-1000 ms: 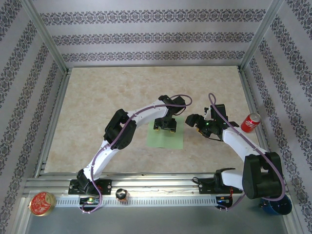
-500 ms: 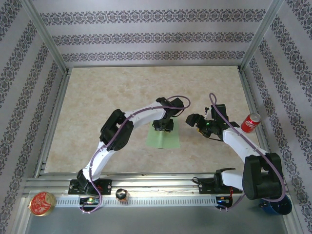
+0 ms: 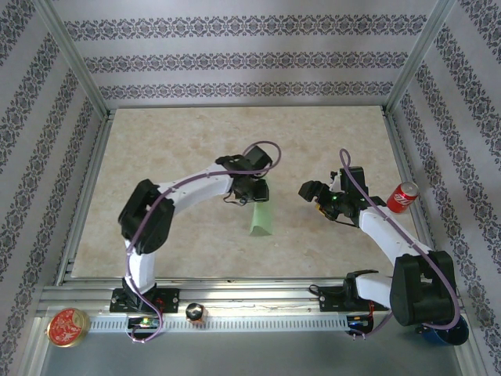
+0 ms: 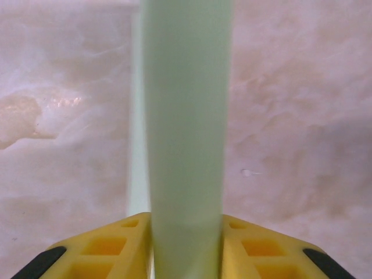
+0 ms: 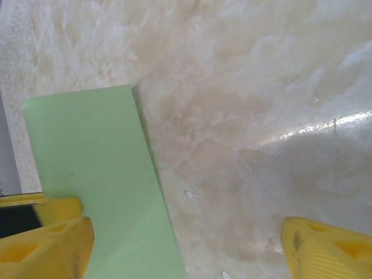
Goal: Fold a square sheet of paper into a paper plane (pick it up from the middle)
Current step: First fold the square sheet of paper in half at the center of the table.
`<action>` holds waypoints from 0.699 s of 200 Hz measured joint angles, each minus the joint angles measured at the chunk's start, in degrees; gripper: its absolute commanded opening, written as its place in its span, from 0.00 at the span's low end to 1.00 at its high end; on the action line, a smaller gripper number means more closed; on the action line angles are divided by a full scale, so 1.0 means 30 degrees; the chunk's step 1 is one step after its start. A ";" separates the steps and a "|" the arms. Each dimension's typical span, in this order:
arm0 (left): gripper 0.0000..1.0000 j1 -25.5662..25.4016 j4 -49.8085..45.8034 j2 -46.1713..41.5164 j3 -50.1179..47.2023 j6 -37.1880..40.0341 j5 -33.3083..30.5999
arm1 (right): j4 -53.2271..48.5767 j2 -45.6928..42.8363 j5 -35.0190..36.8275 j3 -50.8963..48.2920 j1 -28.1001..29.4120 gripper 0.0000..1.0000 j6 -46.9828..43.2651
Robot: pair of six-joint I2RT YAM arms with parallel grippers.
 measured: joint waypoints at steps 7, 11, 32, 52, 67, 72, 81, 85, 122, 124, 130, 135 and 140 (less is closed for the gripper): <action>0.32 0.0379 0.1129 -0.0554 -0.0903 -0.0357 0.0794 | 0.0109 0.0000 -0.0146 0.0000 0.0007 0.84 0.0080; 0.33 0.0641 0.1814 -0.0903 -0.1464 -0.0619 0.1348 | 0.0197 0.0007 -0.0248 0.0007 0.0036 0.84 0.0153; 0.33 0.1989 0.5391 -0.2193 -0.4116 -0.1982 0.3920 | 0.0787 0.0138 -0.0772 0.0073 0.0517 0.83 0.0357; 0.33 0.2900 0.7329 -0.2594 -0.5515 -0.2652 0.5340 | 0.1486 0.0503 -0.1239 0.0335 0.1421 0.81 0.0430; 0.33 0.3300 0.8298 -0.2710 -0.6273 -0.2885 0.6069 | 0.2011 0.0940 -0.1457 0.0663 0.2164 0.80 0.0517; 0.33 0.3402 0.8677 -0.2710 -0.6579 -0.2951 0.6331 | 0.2229 0.1151 -0.1523 0.0794 0.2419 0.79 0.0561; 0.33 0.3534 0.9122 -0.2710 -0.7002 -0.3009 0.6615 | 0.2550 0.1515 -0.1668 0.1013 0.2827 0.78 0.0627; 0.34 0.3585 0.9289 -0.2710 -0.7176 -0.3024 0.6717 | 0.2674 0.1698 -0.1719 0.1093 0.2994 0.78 0.0634; 0.35 0.3585 0.9690 -0.2696 -0.8065 -0.3009 0.7213 | 0.3971 0.3169 -0.2259 0.1435 0.4240 0.69 0.0947; 0.35 0.3585 0.9690 -0.2681 -0.8080 -0.3016 0.7213 | 0.4029 0.3228 -0.2280 0.1450 0.4284 0.69 0.0925; 0.35 0.3585 0.9741 -0.2659 -0.8109 -0.3009 0.7206 | 0.4218 0.3461 -0.2346 0.1479 0.4437 0.66 0.0991; 0.35 0.3585 0.9770 -0.2630 -0.8131 -0.3002 0.7191 | 0.4364 0.3657 -0.2397 0.1508 0.4575 0.64 0.1071; 0.35 0.3592 0.9770 -0.2594 -0.8153 -0.2951 0.7184 | 0.4466 0.3854 -0.2470 0.1559 0.4692 0.62 0.1064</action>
